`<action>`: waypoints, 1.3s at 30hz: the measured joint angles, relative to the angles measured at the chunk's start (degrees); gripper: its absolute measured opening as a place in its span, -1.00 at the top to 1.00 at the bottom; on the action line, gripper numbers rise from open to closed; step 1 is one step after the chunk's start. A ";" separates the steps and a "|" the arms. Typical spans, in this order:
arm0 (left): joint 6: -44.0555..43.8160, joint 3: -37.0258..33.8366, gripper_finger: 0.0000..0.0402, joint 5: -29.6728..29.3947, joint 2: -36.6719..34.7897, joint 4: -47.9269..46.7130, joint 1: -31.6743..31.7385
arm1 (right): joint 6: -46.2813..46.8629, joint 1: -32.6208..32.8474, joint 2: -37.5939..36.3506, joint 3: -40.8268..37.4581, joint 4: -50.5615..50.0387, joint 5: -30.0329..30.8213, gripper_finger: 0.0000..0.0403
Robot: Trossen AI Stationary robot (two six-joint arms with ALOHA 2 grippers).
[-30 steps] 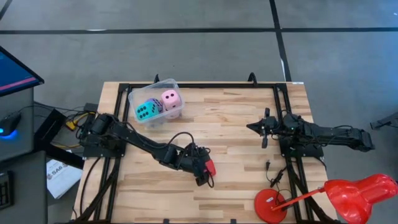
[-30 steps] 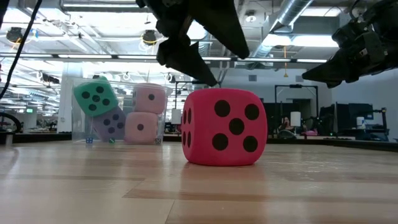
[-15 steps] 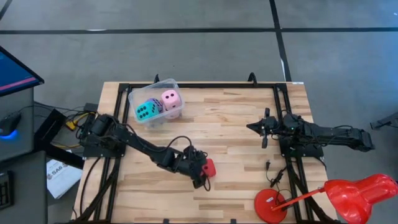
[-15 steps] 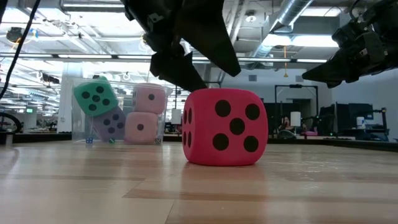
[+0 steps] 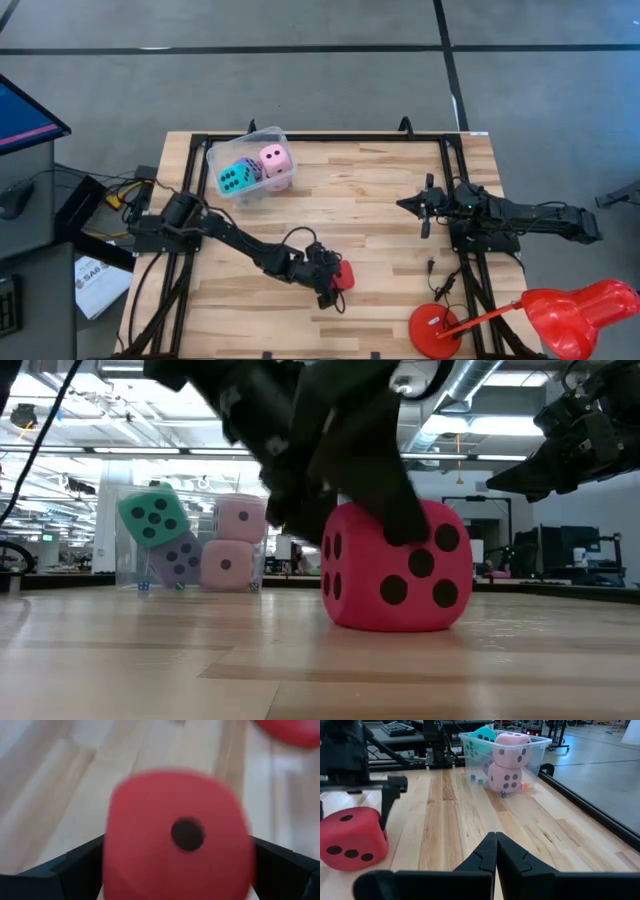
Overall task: Pick & Place Dice
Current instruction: Put the large red dice into the transparent container
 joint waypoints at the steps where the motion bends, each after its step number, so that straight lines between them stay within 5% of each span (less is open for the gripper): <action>1: 0.08 -0.14 -0.98 0.10 0.27 -0.33 0.04 | 0.00 0.00 0.01 0.00 -0.08 0.00 0.99; 16: -0.05 -0.30 -0.90 1.39 -1.01 -2.55 0.55 | 0.00 -0.02 0.00 0.00 -0.31 0.02 0.99; 26: -0.15 -0.35 -0.87 0.70 -10.54 -6.01 3.34 | 0.00 -0.02 0.00 0.00 -0.31 0.02 0.99; 39: -0.09 -0.22 -0.87 -23.29 -31.77 -22.60 10.57 | 0.00 0.00 0.01 0.00 -0.31 -0.06 0.99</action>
